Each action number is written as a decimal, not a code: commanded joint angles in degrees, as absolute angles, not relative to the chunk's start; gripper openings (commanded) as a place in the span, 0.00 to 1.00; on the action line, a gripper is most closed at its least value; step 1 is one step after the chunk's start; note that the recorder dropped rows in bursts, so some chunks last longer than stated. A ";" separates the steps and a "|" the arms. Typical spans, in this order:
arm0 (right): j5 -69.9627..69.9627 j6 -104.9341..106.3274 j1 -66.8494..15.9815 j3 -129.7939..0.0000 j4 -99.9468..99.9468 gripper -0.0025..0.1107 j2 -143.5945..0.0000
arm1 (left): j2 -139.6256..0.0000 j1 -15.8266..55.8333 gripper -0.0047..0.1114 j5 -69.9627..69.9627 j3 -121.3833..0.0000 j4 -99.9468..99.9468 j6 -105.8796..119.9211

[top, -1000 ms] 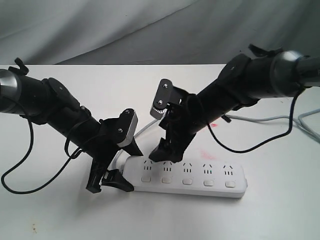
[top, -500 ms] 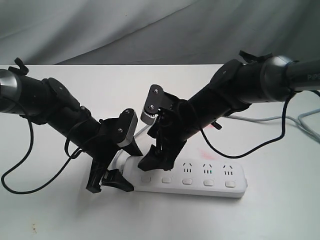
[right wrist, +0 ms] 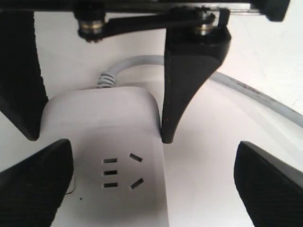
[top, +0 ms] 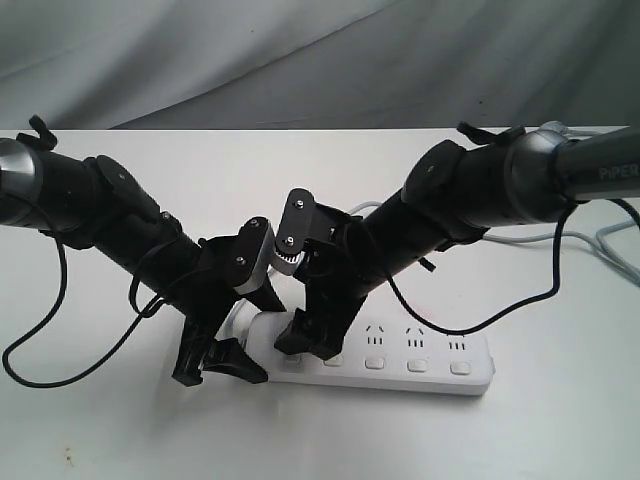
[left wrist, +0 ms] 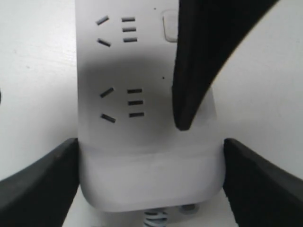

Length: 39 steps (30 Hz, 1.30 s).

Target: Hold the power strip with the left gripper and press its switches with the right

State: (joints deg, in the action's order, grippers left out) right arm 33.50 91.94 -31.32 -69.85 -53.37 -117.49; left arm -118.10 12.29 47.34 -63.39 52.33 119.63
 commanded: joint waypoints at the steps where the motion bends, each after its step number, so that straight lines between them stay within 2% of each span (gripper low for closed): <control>1: 32.85 92.59 -31.39 -69.16 -52.81 0.76 -117.53 | -118.10 12.58 0.04 44.59 -63.66 51.63 119.95; 18: 25.50 89.49 -31.92 -65.40 -46.14 0.76 -118.38 | -118.10 12.58 0.04 44.59 -63.66 51.63 119.95; 26: 26.39 88.92 -31.14 -65.40 -54.51 0.76 -112.48 | -118.10 12.58 0.04 44.59 -63.66 51.63 119.95; 32: 32.37 89.01 -25.96 -65.29 -54.21 0.76 -105.33 | -118.10 12.58 0.04 44.59 -63.66 51.63 119.95; 39: 32.16 91.27 -25.82 -61.29 -54.36 0.76 -107.06 | -118.10 12.58 0.04 44.59 -63.66 51.63 119.95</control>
